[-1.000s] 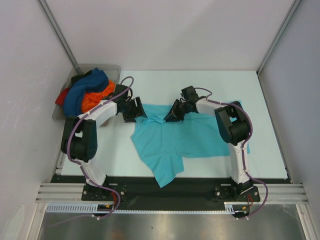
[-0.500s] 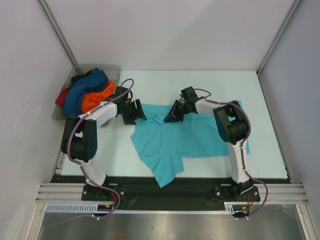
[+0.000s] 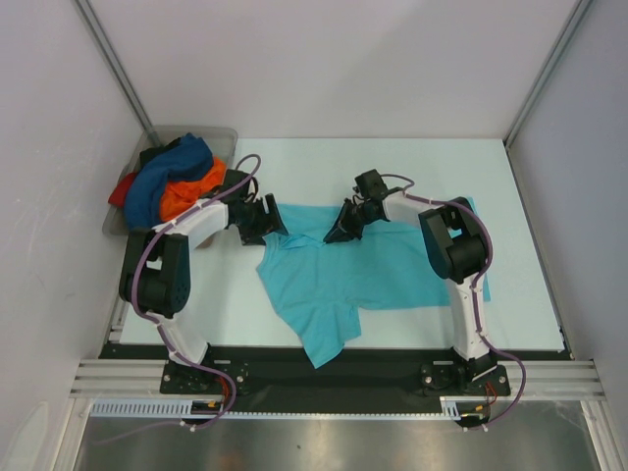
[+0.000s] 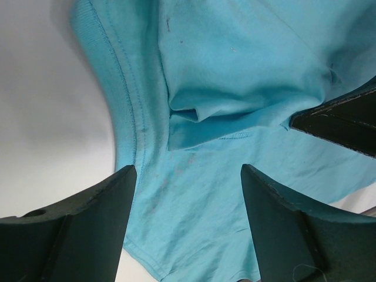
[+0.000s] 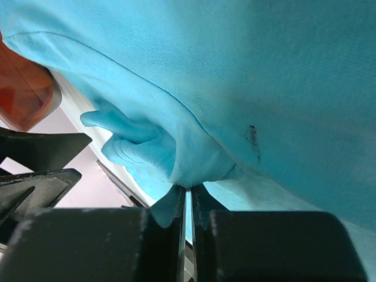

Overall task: Fold and stack the t-shirts
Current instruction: Fold the tshirt

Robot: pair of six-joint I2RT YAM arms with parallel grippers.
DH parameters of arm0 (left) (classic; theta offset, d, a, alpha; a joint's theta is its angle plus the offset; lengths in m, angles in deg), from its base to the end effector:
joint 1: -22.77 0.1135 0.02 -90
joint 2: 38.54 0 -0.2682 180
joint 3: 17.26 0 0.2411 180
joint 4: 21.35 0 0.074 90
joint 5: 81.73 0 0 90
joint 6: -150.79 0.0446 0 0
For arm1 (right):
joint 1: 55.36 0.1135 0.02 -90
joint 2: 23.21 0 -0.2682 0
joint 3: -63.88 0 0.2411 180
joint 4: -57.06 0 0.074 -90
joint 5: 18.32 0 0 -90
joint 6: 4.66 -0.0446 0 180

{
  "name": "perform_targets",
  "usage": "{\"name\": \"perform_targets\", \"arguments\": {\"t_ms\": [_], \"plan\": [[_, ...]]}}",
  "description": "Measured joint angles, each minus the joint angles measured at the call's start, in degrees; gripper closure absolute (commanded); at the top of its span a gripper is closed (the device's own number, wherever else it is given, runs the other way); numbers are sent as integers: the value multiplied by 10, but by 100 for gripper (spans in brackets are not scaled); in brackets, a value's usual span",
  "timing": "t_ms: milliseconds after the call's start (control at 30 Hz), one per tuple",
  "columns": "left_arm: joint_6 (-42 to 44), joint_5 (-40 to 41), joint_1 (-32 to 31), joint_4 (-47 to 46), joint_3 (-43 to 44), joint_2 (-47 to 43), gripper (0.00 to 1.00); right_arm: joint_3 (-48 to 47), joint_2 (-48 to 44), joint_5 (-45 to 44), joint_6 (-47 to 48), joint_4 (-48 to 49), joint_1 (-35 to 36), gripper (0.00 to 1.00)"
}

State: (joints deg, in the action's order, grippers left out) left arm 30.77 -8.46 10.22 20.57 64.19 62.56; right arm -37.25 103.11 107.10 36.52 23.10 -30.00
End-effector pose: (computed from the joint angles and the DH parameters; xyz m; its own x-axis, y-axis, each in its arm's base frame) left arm 0.3430 -0.0895 0.1930 -0.9143 -0.2873 -0.2856 -0.1334 0.8792 -0.4574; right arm 0.3988 0.2176 0.1322 -0.9756 0.2163 0.0369 0.1772 0.6778 0.7136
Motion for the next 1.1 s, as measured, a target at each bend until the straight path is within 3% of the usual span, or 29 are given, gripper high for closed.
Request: {"name": "perform_targets", "arguments": {"t_ms": [67,133,300,467,567,667,767,900,967,1033,1100], "plan": [[0,-3,0,0,0,0,22,0,0,0,5,-3,-1,100],[0,-6,0,0,0,0,22,0,0,1,4,-4,-2,88],[0,-9,0,0,0,0,21,-9,0,6,6,-8,-3,89],[0,-17,0,-3,-5,0,20,-11,0,11,7,-9,-3,77],[-1,-20,0,-3,-10,0,21,-11,0,12,9,-12,-4,83],[-2,-22,0,-4,-10,0,22,-12,0,16,10,-15,-5,98],[-5,-23,0,-5,-12,0,27,-15,0,16,11,-21,-5,95],[-5,-28,0,-8,-13,2,33,-19,0,17,19,-34,-5,82],[-4,-31,0,-12,-13,8,36,-19,0,19,25,-37,-6,87],[-1,-31,0,-14,-12,19,42,-19,0,21,29,-42,-7,100],[3,-31,0,-16,-11,30,44,-19,0,25,32,-42,-8,100]]}}
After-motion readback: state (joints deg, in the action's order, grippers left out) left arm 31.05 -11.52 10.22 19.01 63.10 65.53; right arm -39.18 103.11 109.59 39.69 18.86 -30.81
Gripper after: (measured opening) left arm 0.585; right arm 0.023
